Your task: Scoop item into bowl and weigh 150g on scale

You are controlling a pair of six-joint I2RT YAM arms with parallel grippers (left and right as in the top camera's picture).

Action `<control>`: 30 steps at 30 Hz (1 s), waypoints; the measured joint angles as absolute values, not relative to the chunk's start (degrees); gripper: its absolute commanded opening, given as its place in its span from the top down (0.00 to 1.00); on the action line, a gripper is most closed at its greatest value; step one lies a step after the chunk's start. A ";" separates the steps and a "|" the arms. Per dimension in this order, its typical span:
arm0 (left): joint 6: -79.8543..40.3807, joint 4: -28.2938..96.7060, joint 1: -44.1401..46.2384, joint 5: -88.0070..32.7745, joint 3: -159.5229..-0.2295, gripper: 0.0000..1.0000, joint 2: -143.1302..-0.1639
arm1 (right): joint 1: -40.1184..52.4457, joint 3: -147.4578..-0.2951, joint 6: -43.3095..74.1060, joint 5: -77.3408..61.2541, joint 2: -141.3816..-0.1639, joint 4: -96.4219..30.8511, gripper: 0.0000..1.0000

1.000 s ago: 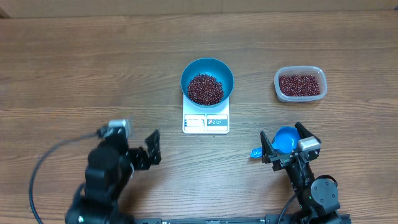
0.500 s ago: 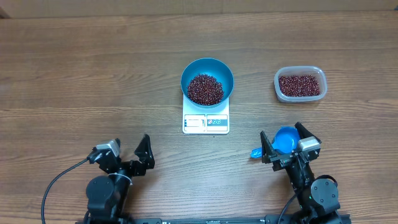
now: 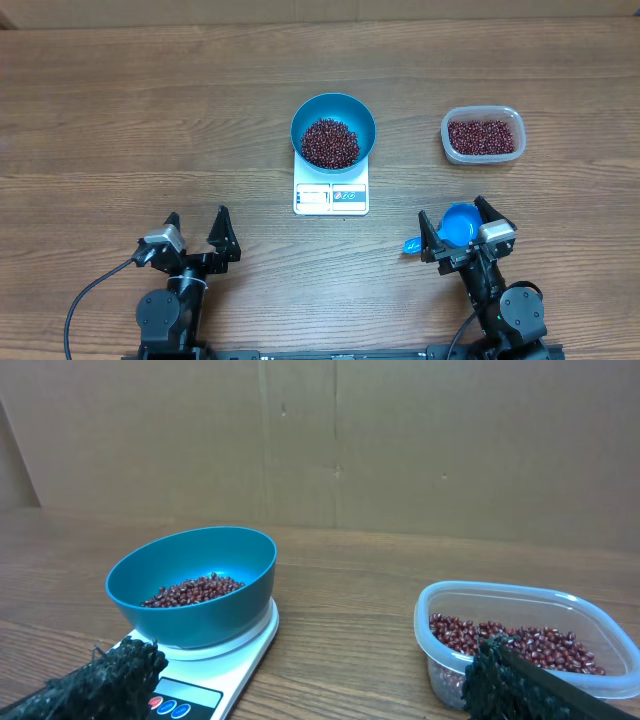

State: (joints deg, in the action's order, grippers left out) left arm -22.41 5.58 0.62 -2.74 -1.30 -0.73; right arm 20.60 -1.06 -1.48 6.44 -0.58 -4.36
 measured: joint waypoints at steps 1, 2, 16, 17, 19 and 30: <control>-22.04 5.58 0.64 -2.74 -1.30 0.00 -0.73 | 20.60 -1.06 -1.52 6.44 -0.58 -4.38 0.00; -21.82 5.58 0.64 -2.74 -1.30 0.00 -0.73 | 20.60 -1.06 -1.50 6.42 -0.58 -4.36 0.00; -20.78 5.58 0.64 -2.74 -1.30 0.00 -0.73 | 20.60 -1.06 -1.50 6.44 -0.58 -4.36 0.00; -20.78 5.58 0.64 -2.74 -1.30 0.00 -0.73 | 20.60 -1.06 -1.48 6.44 -0.58 -4.34 0.00; -20.78 5.58 0.64 -2.74 -1.30 0.00 -0.73 | 20.60 -1.06 -1.50 6.44 -0.58 -4.36 0.00; -20.78 5.58 0.64 -2.74 -1.30 0.01 -0.73 | 20.60 -1.06 -1.50 6.46 -0.58 -4.34 0.00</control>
State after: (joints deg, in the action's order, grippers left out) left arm -20.78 5.58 0.64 -2.74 -1.30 -0.73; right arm 20.60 -1.06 -1.50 6.46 -0.58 -4.34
